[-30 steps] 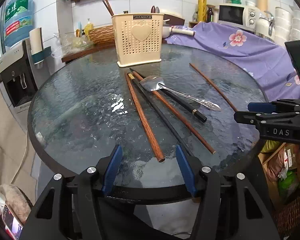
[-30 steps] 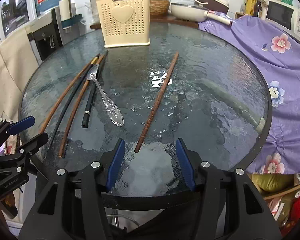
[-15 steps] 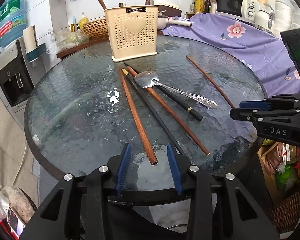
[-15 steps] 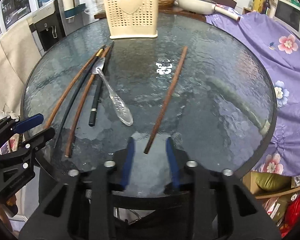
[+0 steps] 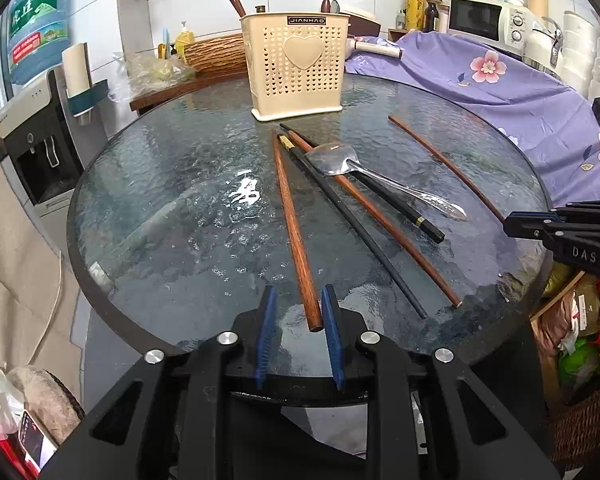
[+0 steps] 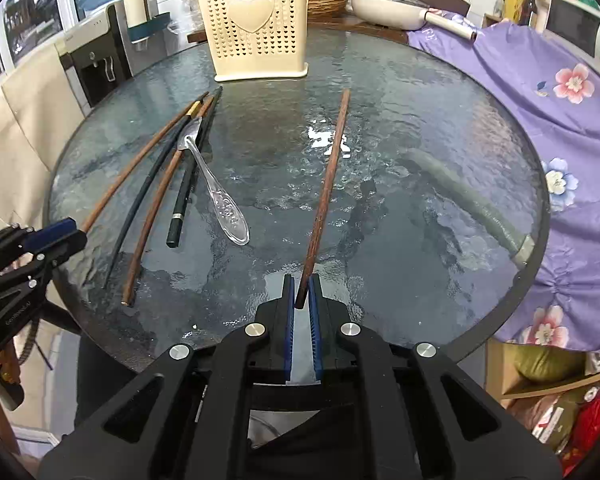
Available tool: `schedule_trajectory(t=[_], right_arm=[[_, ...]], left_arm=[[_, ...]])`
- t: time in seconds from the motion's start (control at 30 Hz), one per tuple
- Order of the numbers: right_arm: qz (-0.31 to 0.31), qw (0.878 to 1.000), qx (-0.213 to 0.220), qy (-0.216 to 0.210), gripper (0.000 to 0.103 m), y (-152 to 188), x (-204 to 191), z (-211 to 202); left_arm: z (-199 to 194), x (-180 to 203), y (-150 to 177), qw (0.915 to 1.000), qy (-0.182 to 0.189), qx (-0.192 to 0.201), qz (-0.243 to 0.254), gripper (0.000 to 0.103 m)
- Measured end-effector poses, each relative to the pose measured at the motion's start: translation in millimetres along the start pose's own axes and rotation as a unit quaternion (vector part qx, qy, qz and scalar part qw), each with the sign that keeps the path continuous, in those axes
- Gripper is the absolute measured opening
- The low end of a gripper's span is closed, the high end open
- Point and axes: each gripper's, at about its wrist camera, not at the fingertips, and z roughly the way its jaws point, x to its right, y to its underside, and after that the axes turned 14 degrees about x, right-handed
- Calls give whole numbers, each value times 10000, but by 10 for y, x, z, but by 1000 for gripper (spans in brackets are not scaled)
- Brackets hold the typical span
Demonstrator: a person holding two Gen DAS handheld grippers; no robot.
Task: Organize utensils
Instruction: 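Close right tool on a lone wooden chopstick while left tool closes on a chopstick from the pair, then lift both chopsticks and carry them toward the basket with both tools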
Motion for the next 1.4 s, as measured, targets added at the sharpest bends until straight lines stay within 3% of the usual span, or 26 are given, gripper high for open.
schedule_trajectory(t=[0.27, 0.37, 0.9, 1.13, 1.4], right_arm=[[-27, 9999, 93, 92, 7, 28, -26, -20], [15, 9998, 195, 29, 6, 51, 2, -36], [47, 9985, 535, 55, 5, 82, 37, -114], [64, 9957, 910, 127, 5, 0, 53, -260], [-23, 9862, 1630, 277, 5, -242, 94, -533]], left_arm=[[-19, -15, 24, 9999, 21, 148, -10, 24], [-28, -30, 27, 9999, 20, 162, -51, 8], [-106, -179, 28, 9989, 103, 292, -365, 8], [-287, -264, -126, 9961, -21, 754, -460, 7], [-541, -364, -497, 9880, -135, 1459, -481, 7]])
